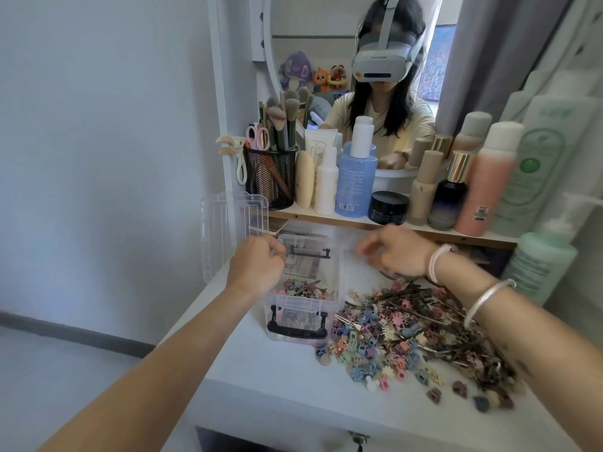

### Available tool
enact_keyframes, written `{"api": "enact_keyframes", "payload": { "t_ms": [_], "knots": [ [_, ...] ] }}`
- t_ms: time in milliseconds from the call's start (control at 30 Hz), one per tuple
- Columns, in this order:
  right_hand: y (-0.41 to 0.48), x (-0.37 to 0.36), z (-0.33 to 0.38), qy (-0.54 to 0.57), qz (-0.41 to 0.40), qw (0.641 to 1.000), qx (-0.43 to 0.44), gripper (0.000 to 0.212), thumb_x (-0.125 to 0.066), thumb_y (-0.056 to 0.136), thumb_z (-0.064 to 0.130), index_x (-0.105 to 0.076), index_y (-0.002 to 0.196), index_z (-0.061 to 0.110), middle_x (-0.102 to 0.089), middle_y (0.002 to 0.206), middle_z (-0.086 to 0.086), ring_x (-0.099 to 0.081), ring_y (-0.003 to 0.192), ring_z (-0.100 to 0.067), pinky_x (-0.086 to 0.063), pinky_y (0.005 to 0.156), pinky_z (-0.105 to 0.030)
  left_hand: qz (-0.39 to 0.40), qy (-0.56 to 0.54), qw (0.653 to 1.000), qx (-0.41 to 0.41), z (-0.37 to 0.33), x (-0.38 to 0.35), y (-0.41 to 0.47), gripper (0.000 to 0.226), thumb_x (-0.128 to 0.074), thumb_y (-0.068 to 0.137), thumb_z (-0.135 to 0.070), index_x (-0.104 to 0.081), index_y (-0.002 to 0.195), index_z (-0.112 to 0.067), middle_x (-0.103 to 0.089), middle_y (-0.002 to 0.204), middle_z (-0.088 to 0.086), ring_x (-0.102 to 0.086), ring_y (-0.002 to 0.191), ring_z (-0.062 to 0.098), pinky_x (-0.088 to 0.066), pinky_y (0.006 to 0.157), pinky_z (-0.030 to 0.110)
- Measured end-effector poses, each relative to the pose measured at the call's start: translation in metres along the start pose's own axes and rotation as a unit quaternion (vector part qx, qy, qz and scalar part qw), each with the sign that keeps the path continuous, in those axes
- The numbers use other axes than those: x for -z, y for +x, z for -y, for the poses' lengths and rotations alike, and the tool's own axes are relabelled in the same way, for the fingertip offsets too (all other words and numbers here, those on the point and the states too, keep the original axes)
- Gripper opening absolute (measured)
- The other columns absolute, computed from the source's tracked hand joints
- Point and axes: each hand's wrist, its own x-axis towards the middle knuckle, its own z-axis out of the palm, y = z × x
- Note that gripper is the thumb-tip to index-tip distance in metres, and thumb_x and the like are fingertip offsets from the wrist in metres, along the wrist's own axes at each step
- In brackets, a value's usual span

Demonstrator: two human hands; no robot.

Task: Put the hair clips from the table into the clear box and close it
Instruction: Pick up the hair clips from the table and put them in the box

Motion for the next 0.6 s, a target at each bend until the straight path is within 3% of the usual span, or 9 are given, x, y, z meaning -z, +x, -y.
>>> {"api": "enact_keyframes", "payload": {
  "t_ms": [67, 133, 233, 400, 600],
  "knots": [
    [-0.003, -0.017, -0.016, -0.152, 0.073, 0.986, -0.017, 0.043, -0.046, 0.089, 0.005, -0.050, 0.130, 0.018, -0.054, 0.131, -0.007, -0.052, 0.119, -0.022, -0.040, 0.099, -0.029, -0.001, -0.001, 1.000, 0.000, -0.001, 0.000, 0.000, 0.023, -0.047, 0.090, -0.006, -0.065, 0.105, -0.007, -0.058, 0.127, 0.009, -0.052, 0.115, 0.026, -0.039, 0.095, 0.030],
    [-0.003, -0.029, -0.026, -0.193, 0.116, 0.974, -0.037, 0.050, -0.041, 0.088, 0.002, -0.042, 0.135, 0.020, -0.050, 0.136, -0.009, -0.047, 0.125, -0.026, -0.040, 0.100, -0.031, -0.001, -0.002, 1.000, -0.001, -0.001, -0.001, 0.000, 0.023, -0.047, 0.090, -0.006, -0.065, 0.105, -0.007, -0.058, 0.127, 0.009, -0.053, 0.115, 0.027, -0.040, 0.096, 0.030],
    [0.001, -0.035, -0.033, -0.184, 0.125, 0.974, -0.034, 0.050, -0.042, 0.086, 0.001, -0.048, 0.130, 0.022, -0.051, 0.136, -0.007, -0.049, 0.123, -0.025, -0.043, 0.101, -0.033, -0.001, -0.003, 1.000, -0.001, -0.001, -0.001, 0.000, 0.023, -0.047, 0.090, -0.006, -0.065, 0.105, -0.006, -0.059, 0.126, 0.009, -0.053, 0.114, 0.027, -0.040, 0.095, 0.031],
    [0.010, -0.041, -0.032, -0.205, 0.075, 0.976, -0.004, 0.032, -0.055, 0.086, 0.009, -0.061, 0.116, 0.017, -0.062, 0.121, -0.012, -0.056, 0.114, -0.028, -0.048, 0.094, -0.032, 0.006, 0.000, 1.000, -0.003, -0.001, 0.000, 0.000, 0.023, -0.047, 0.091, -0.007, -0.065, 0.105, -0.006, -0.059, 0.125, 0.010, -0.052, 0.114, 0.027, -0.039, 0.095, 0.031],
    [0.004, -0.030, -0.022, -0.203, 0.045, 0.978, 0.018, 0.028, -0.054, 0.087, 0.010, -0.063, 0.114, 0.014, -0.065, 0.116, -0.012, -0.058, 0.109, -0.028, -0.047, 0.091, -0.031, 0.007, -0.005, 1.000, -0.004, -0.001, 0.000, 0.000, 0.023, -0.047, 0.091, -0.007, -0.064, 0.106, -0.006, -0.058, 0.126, 0.009, -0.051, 0.117, 0.025, -0.038, 0.095, 0.029]
  ]
}}
